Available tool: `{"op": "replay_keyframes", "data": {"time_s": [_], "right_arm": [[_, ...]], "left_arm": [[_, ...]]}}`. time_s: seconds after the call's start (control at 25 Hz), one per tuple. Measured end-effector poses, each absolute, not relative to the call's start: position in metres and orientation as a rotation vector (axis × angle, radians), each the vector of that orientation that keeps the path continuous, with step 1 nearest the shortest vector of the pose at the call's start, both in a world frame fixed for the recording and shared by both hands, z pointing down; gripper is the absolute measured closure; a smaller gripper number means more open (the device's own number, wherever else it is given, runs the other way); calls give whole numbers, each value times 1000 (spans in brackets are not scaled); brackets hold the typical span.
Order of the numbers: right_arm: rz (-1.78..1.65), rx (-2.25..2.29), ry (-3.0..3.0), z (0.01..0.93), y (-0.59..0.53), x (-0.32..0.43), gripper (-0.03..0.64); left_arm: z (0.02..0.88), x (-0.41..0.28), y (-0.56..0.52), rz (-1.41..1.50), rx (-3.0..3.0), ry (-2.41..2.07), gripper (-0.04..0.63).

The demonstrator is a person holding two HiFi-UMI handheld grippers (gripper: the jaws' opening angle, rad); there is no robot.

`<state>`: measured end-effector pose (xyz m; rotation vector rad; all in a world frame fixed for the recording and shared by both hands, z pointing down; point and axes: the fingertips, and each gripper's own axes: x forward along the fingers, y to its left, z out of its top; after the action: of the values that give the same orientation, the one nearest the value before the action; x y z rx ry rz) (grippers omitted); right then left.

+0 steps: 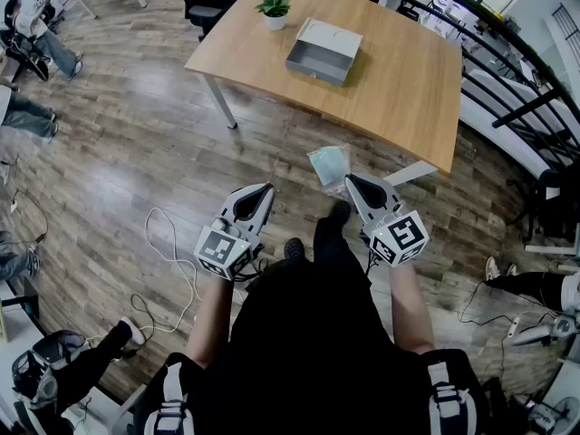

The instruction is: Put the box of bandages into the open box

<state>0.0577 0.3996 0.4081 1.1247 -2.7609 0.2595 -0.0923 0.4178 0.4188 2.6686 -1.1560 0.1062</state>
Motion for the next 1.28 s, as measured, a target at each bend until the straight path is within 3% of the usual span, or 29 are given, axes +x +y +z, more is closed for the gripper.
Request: {"op": "replay_keyframes", "data": {"time_s": [1.28], "right_arm": [[276, 1063, -2790, 418, 331, 82, 594]], "left_arm": [[427, -60, 362, 196, 2648, -1163, 574]]}}
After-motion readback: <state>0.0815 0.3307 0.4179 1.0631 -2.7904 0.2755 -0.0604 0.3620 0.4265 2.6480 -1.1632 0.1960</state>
